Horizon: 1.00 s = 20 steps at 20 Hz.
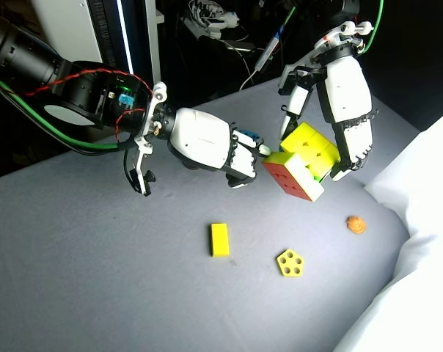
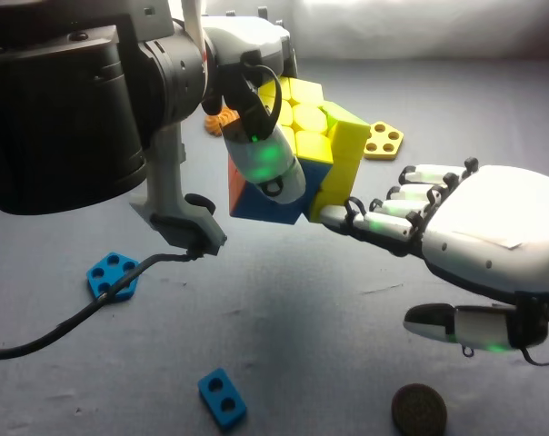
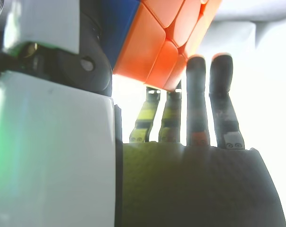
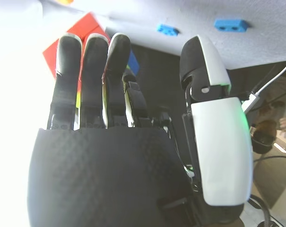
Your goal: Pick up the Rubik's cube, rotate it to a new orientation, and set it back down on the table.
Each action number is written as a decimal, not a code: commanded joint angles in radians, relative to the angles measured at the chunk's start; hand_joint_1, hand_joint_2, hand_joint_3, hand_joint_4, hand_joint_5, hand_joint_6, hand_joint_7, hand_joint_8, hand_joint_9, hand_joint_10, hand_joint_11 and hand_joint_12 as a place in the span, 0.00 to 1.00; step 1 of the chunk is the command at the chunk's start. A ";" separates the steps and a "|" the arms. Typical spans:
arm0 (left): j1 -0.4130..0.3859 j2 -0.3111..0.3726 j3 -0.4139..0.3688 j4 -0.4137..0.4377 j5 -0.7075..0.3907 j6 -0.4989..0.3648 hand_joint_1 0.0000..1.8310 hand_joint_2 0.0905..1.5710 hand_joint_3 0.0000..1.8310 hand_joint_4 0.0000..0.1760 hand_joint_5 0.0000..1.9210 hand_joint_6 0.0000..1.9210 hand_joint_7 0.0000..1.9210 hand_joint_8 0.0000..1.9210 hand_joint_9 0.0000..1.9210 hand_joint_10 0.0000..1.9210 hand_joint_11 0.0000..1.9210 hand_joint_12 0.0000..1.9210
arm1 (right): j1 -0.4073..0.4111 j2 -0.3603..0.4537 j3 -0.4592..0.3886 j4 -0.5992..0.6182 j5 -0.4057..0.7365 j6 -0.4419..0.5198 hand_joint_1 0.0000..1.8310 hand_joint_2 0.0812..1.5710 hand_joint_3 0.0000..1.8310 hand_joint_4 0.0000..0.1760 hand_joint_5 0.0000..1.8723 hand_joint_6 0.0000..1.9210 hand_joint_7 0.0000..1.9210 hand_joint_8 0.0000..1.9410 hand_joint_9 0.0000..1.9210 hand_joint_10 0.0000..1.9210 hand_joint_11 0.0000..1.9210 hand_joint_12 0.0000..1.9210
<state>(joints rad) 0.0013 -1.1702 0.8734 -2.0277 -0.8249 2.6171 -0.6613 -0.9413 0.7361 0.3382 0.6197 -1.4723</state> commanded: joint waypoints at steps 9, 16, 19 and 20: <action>-0.025 0.003 0.001 0.059 0.038 -0.016 0.66 0.69 0.00 0.02 0.04 0.90 0.00 0.92 0.04 0.94 0.05 0.97 | 0.015 -0.050 0.058 0.039 0.101 -0.047 0.42 0.74 0.00 0.00 0.04 0.00 0.15 0.75 0.15 0.96 0.09 1.00; -0.025 0.003 0.002 0.059 0.038 -0.018 0.65 0.69 0.00 0.03 0.03 0.90 0.00 0.91 0.03 0.94 0.06 0.97 | 0.024 -0.057 0.060 0.039 0.102 -0.050 0.41 0.75 0.00 0.00 0.03 0.00 0.14 0.76 0.14 0.97 0.09 1.00; -0.025 0.003 0.002 0.059 0.036 -0.018 0.65 0.68 0.00 0.04 0.04 0.87 0.00 0.90 0.04 0.92 0.08 0.94 | 0.025 -0.058 0.063 0.039 0.105 -0.050 0.41 0.75 0.00 0.00 0.03 0.00 0.14 0.76 0.14 0.96 0.09 1.00; -0.025 0.003 0.002 0.059 0.035 -0.018 0.66 0.69 0.00 0.01 0.04 0.89 0.00 0.92 0.04 0.94 0.07 0.95 | 0.027 -0.060 0.065 0.039 0.106 -0.050 0.42 0.74 0.00 0.00 0.04 0.01 0.15 0.75 0.15 0.95 0.10 1.00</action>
<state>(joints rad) -0.0074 -1.1702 0.8764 -2.0266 -0.8280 2.6122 -0.6502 -1.0058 0.7998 0.3882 0.6010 -1.5215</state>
